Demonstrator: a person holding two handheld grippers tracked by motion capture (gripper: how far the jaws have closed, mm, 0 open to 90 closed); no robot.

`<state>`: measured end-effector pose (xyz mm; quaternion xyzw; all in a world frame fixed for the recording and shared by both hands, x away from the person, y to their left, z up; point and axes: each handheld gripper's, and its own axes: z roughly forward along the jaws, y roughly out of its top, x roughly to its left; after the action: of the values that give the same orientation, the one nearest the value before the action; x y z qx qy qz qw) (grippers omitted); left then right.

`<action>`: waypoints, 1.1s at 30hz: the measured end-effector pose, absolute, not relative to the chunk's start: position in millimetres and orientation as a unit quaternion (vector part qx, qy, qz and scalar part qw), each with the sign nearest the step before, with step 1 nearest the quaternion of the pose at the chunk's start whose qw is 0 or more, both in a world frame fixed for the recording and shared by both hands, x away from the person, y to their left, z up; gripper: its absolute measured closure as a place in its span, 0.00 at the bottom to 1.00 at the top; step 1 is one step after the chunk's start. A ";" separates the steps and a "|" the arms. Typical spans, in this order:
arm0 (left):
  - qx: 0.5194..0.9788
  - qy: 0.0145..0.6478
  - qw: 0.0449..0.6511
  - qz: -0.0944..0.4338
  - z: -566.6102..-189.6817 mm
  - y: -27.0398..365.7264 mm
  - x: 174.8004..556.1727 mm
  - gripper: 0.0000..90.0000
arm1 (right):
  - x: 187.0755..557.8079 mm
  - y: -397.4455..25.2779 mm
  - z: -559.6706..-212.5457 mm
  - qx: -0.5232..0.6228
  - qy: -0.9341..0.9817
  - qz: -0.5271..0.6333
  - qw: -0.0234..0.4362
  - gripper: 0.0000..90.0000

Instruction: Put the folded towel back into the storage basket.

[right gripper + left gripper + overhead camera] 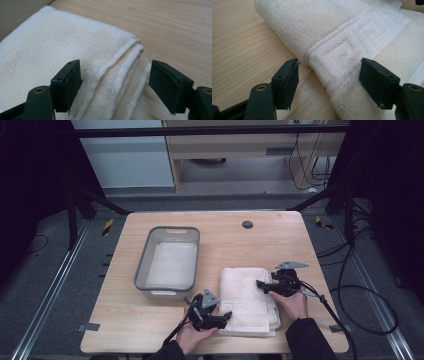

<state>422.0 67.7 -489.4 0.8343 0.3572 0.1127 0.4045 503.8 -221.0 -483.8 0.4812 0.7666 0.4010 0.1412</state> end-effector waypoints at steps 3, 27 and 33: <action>0.834 0.362 0.402 0.106 -492.7 66.5 423.7 0.34 | 504.8 -220.0 -486.2 0.483 0.769 0.396 0.138 0.28; 0.839 0.368 0.397 0.056 -499.0 63.4 431.2 0.46 | 508.5 -217.5 -495.9 0.523 0.756 0.389 0.065 0.48; 0.836 0.375 0.401 0.031 -498.3 63.0 431.5 0.59 | 508.5 -217.3 -495.0 0.523 0.753 0.398 0.043 0.62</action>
<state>431.5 63.0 -498.3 0.8356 0.3747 0.0311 0.4005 508.5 -217.3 -495.0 0.5226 0.7529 0.3977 0.0433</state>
